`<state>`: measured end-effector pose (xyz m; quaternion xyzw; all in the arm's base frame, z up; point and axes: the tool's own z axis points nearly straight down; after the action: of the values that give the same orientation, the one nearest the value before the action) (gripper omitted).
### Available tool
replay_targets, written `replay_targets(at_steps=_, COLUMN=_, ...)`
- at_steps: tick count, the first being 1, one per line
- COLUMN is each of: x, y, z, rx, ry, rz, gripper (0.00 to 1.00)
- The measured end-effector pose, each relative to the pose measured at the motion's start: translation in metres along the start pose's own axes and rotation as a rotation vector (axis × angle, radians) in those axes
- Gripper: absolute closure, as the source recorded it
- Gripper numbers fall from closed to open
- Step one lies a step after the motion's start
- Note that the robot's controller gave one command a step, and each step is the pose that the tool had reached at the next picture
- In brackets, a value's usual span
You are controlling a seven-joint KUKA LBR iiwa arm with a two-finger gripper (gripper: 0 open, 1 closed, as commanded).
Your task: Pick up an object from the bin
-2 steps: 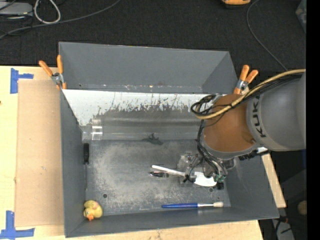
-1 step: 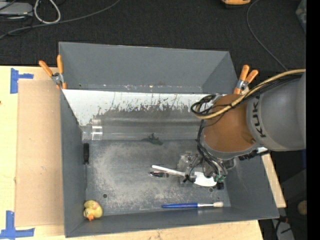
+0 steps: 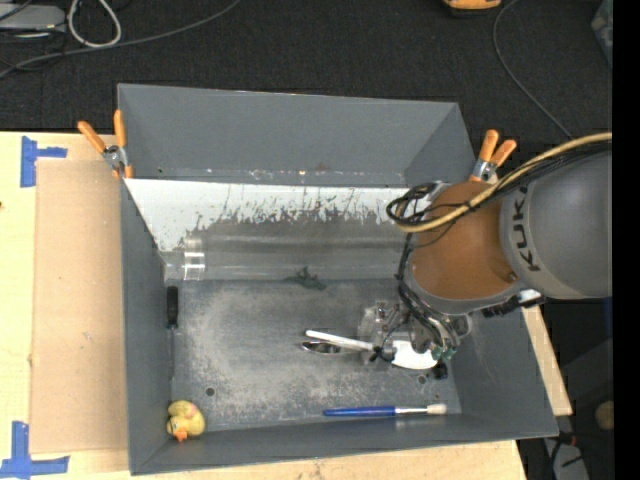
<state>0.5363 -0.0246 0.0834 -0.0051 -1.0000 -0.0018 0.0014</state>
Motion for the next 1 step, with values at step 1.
replay_targets(at_steps=1, x=0.0008, y=0.0003, z=-0.0240, rx=0.000, ry=0.002, rz=0.000, gripper=1.00)
